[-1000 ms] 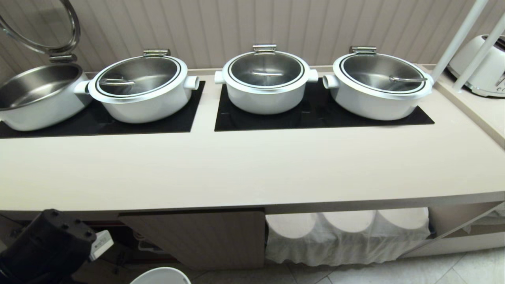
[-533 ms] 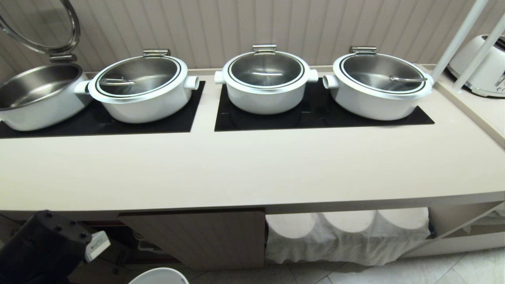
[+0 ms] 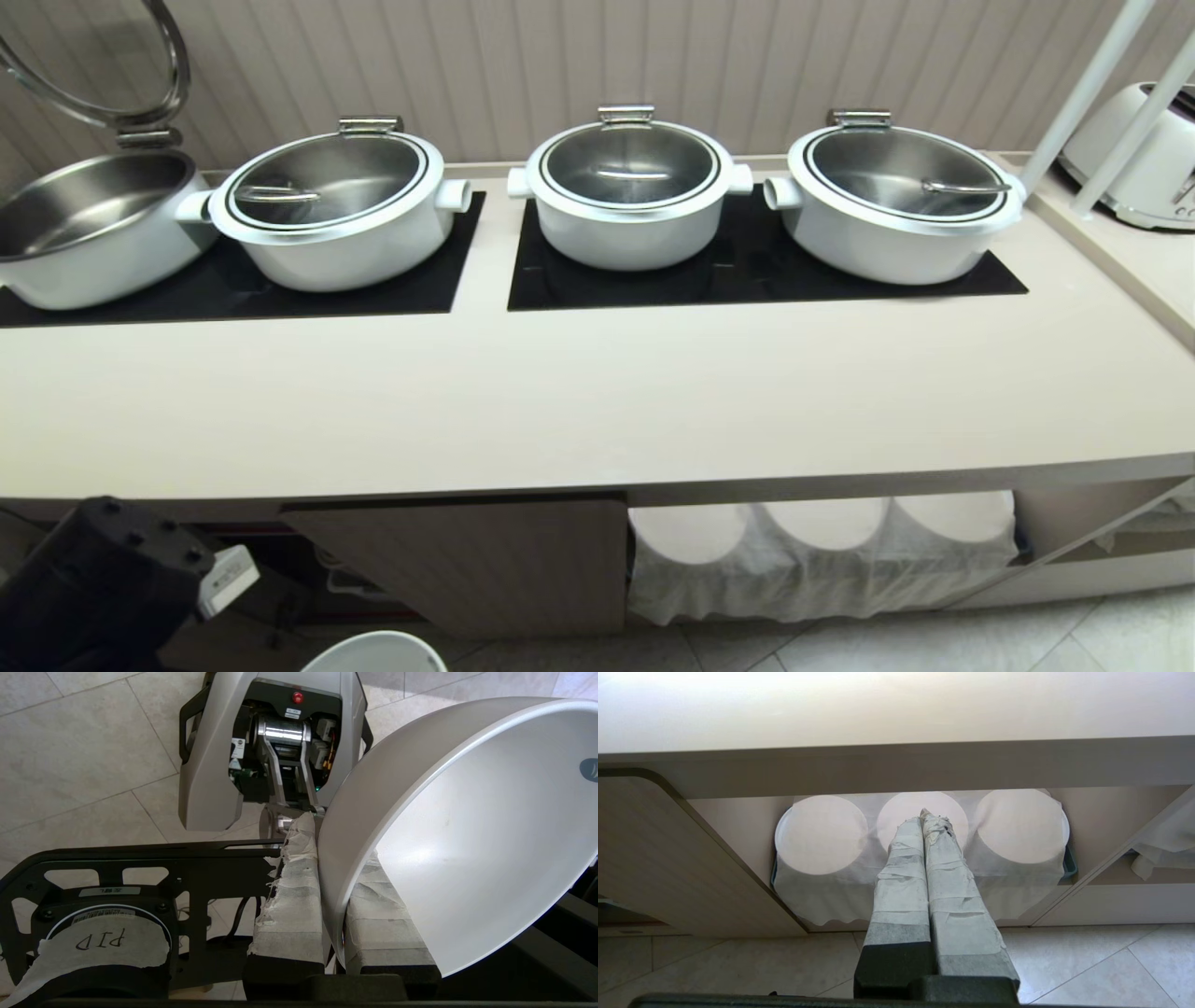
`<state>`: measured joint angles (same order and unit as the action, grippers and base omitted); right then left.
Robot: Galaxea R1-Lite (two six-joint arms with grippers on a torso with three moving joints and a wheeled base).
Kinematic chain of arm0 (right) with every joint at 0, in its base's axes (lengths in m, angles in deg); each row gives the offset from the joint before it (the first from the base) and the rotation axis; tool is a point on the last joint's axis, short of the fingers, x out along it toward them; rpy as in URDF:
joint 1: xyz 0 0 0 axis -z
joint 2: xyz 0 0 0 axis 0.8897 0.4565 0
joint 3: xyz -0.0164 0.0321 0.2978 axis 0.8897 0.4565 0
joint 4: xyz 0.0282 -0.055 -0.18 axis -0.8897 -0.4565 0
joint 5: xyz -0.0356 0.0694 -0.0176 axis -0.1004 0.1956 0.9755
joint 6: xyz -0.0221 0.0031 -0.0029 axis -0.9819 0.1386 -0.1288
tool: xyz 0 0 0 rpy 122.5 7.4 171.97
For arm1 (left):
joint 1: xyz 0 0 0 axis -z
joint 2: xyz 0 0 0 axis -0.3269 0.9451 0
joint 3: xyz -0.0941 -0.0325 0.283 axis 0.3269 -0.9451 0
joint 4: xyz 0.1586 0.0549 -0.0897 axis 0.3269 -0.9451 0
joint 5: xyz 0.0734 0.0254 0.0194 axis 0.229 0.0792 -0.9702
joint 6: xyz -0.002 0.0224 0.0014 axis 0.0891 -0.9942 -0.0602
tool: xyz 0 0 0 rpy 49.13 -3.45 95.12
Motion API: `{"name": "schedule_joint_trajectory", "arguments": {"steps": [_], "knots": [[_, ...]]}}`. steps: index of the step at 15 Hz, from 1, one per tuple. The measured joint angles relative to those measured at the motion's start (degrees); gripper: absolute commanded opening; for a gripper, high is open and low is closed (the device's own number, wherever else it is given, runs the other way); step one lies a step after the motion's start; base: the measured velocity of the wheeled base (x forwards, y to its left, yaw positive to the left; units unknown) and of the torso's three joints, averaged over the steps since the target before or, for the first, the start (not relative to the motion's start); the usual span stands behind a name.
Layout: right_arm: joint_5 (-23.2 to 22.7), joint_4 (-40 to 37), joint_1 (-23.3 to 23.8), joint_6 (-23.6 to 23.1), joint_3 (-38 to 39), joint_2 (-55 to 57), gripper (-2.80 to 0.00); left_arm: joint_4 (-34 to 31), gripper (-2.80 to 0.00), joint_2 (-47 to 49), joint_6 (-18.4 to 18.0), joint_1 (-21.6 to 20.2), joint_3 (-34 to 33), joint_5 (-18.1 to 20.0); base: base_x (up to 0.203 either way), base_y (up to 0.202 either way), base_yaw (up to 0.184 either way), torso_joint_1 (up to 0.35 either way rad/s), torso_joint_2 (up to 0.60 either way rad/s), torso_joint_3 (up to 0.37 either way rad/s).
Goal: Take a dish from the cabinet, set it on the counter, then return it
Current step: Put it back into the cabinet
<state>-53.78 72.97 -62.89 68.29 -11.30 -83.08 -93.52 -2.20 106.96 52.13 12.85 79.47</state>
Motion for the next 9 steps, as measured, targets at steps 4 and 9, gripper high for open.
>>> {"name": "schedule_joint_trajectory", "arguments": {"steps": [4,9], "knots": [[0.00,-0.02,0.00,0.01,0.00,0.00,-2.80,0.00,-2.80,-0.04,0.00,0.00,0.06,0.04,0.001,0.064,-0.002,0.000,0.00,0.001],[-0.01,0.00,0.00,-0.01,0.00,0.00,-2.80,0.05,-2.80,-0.02,0.00,0.00,0.04,0.01,0.000,0.198,-0.002,0.000,0.00,0.004]]}}
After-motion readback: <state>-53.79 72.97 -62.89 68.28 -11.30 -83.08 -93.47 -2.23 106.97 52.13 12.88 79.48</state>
